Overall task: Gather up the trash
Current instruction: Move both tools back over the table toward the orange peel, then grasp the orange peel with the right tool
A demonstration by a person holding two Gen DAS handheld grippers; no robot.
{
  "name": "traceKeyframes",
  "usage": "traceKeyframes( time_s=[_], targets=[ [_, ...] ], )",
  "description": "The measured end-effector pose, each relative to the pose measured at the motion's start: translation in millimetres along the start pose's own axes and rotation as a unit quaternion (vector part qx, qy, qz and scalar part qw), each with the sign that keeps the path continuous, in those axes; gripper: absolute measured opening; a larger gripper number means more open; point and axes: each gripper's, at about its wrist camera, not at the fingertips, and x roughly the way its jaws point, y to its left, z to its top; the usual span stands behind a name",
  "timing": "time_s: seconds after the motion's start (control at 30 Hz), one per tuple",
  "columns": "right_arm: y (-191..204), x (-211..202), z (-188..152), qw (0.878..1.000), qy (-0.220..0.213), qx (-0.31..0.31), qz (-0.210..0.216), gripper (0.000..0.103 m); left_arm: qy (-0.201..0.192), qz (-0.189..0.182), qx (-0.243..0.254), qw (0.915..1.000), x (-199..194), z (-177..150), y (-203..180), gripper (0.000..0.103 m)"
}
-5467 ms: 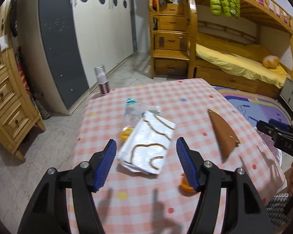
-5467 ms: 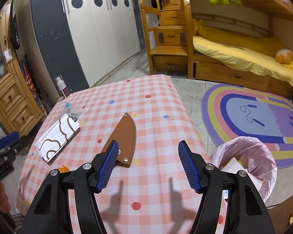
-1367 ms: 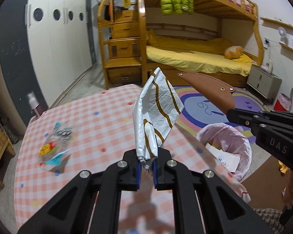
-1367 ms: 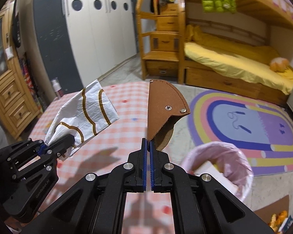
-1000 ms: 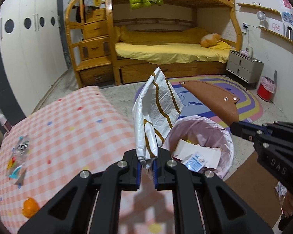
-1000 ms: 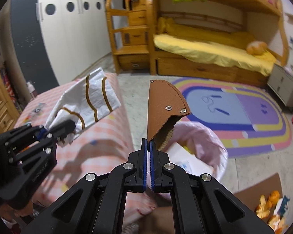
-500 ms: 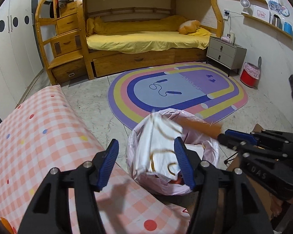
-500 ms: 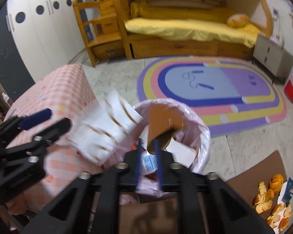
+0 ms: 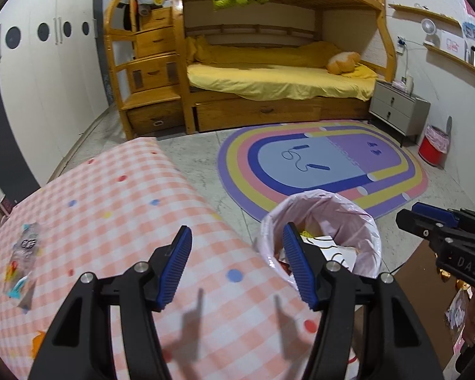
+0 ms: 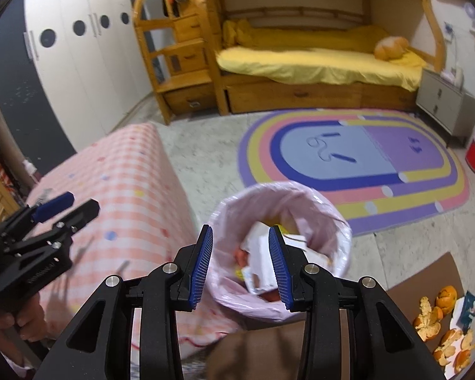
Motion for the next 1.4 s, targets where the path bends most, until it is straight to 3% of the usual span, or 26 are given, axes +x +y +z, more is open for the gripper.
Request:
traceKeyframes(
  time_s=[0.43,0.77,0.87,1.1,1.4],
  targets=[
    [128.0,-10.4,22.0,0.993,-0.021,-0.082,0.082,0.040,-0.027,0.079,-0.074,0.9937,-61.8,-15.7,112.2,0.061],
    [219.2,14.6,30.0,0.980,-0.011,-0.139,0.141,0.041,-0.028,0.148,-0.157,0.9760,-100.2,-44.4,201.6,0.063],
    [235.3,20.4,30.4,0.976,-0.011,-0.151,0.153,0.051,-0.023,0.173,-0.176,0.9688,-108.4,-54.7,226.1,0.064],
    [262.1,42.3,12.5,0.967,0.022,-0.172,0.184,0.053,0.010,0.219,-0.205,0.9538,-117.8,-78.7,264.2,0.065],
    [295.1,40.9,-19.7,0.942,0.051,-0.252,0.216,0.054,0.024,0.229,-0.213,0.9495,-120.7,-90.1,274.1,0.065]
  ],
)
